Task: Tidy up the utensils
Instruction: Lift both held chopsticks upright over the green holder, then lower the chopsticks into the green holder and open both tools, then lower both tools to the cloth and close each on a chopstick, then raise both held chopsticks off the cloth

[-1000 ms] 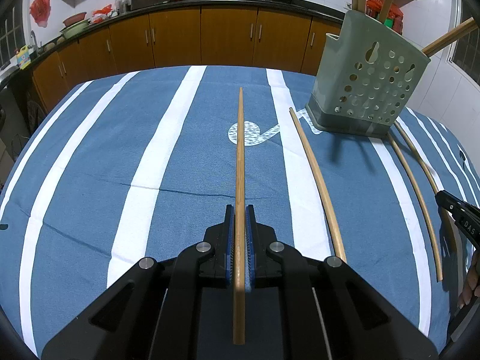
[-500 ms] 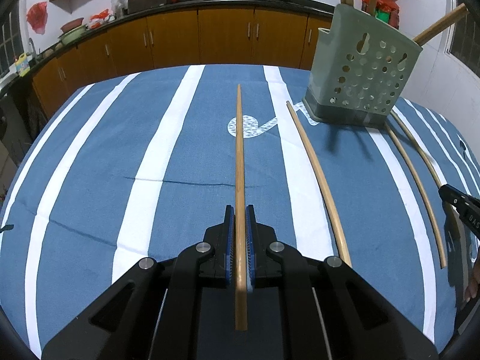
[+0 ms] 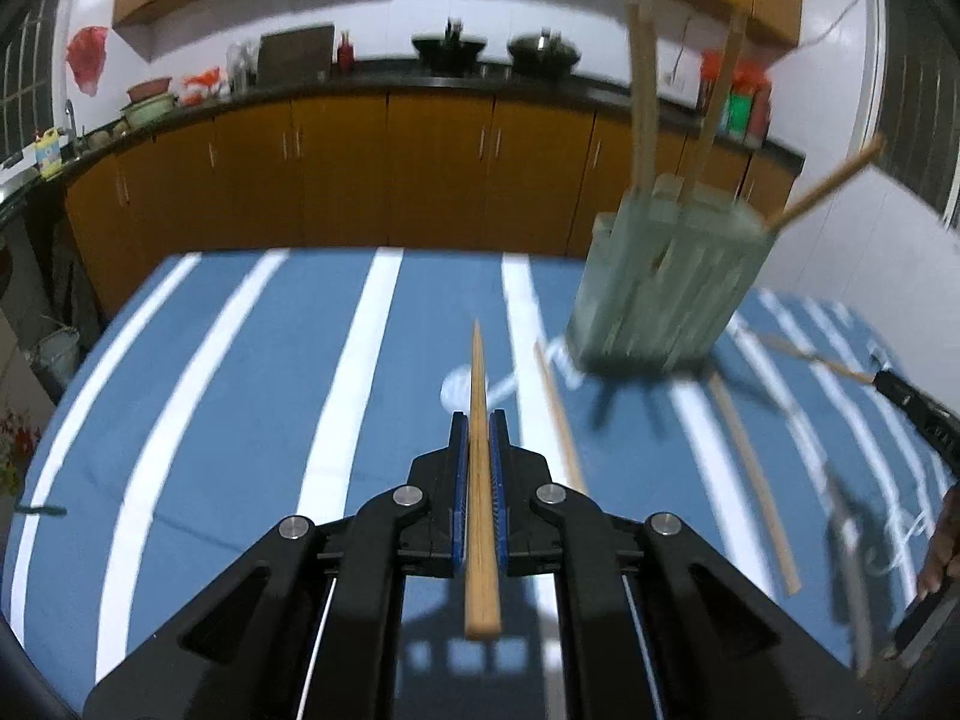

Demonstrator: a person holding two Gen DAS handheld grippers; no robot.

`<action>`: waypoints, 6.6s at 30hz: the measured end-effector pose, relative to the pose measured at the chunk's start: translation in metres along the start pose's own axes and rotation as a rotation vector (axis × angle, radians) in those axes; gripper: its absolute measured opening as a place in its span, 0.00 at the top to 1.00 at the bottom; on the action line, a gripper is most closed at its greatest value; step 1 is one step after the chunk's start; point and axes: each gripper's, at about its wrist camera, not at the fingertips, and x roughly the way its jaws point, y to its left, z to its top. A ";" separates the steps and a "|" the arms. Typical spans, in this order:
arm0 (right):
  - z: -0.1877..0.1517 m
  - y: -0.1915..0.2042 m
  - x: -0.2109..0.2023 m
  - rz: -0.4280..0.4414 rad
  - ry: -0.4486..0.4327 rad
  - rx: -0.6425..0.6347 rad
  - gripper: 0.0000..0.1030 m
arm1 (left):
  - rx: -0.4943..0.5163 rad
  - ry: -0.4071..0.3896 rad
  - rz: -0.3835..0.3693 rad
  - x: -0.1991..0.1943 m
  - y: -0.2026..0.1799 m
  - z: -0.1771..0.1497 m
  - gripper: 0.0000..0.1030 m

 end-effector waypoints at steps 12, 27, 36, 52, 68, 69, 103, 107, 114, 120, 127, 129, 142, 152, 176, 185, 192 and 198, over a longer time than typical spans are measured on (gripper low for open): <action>0.029 0.002 -0.025 0.030 -0.104 0.002 0.92 | -0.048 -0.103 -0.043 -0.023 0.004 0.033 0.93; 0.082 0.020 -0.087 0.237 -0.269 0.007 0.92 | -0.024 -0.253 -0.164 -0.075 -0.025 0.076 0.93; 0.116 0.036 -0.111 0.279 -0.354 -0.022 0.92 | -0.023 -0.405 -0.217 -0.096 -0.058 0.116 0.93; 0.141 0.059 -0.028 0.210 -0.313 -0.020 0.92 | -0.032 -0.534 -0.139 -0.050 -0.081 0.139 0.93; 0.128 0.045 -0.047 0.202 -0.316 0.014 0.74 | -0.034 -0.504 -0.147 -0.053 -0.072 0.124 0.57; 0.126 0.041 -0.052 0.195 -0.323 0.021 0.72 | -0.037 -0.509 -0.148 -0.058 -0.069 0.123 0.56; -0.075 0.044 0.053 0.084 0.301 -0.096 0.92 | 0.037 0.143 -0.028 0.034 -0.045 -0.063 0.51; -0.069 0.025 0.057 0.037 0.293 -0.030 0.92 | 0.049 0.181 -0.026 0.043 -0.050 -0.070 0.54; -0.068 0.014 0.059 0.027 0.287 -0.014 0.92 | 0.085 0.199 0.001 0.052 -0.057 -0.073 0.82; -0.067 0.018 0.060 0.027 0.281 -0.037 0.92 | 0.043 0.202 0.050 0.061 -0.031 -0.060 0.89; -0.061 0.016 0.068 -0.001 0.268 -0.036 0.92 | -0.004 0.191 0.104 0.070 0.001 -0.048 0.89; -0.058 0.015 0.071 -0.010 0.265 -0.031 0.92 | 0.002 0.191 0.093 0.070 0.000 -0.048 0.89; -0.054 0.013 0.079 -0.010 0.269 -0.019 0.92 | 0.080 0.203 -0.020 0.071 -0.020 -0.051 0.89; -0.052 0.012 0.081 -0.013 0.268 -0.009 0.92 | 0.005 0.194 0.051 0.075 0.004 -0.044 0.93; -0.054 0.012 0.081 -0.015 0.271 -0.015 0.92 | 0.004 0.196 0.053 0.075 0.003 -0.044 0.91; -0.053 0.012 0.081 -0.015 0.271 -0.016 0.92 | 0.003 0.196 0.052 0.075 0.003 -0.044 0.91; -0.053 0.012 0.081 -0.015 0.271 -0.015 0.92 | 0.002 0.196 0.052 0.075 0.003 -0.044 0.91; -0.054 0.012 0.081 -0.014 0.272 -0.015 0.92 | 0.002 0.196 0.052 0.075 0.003 -0.044 0.91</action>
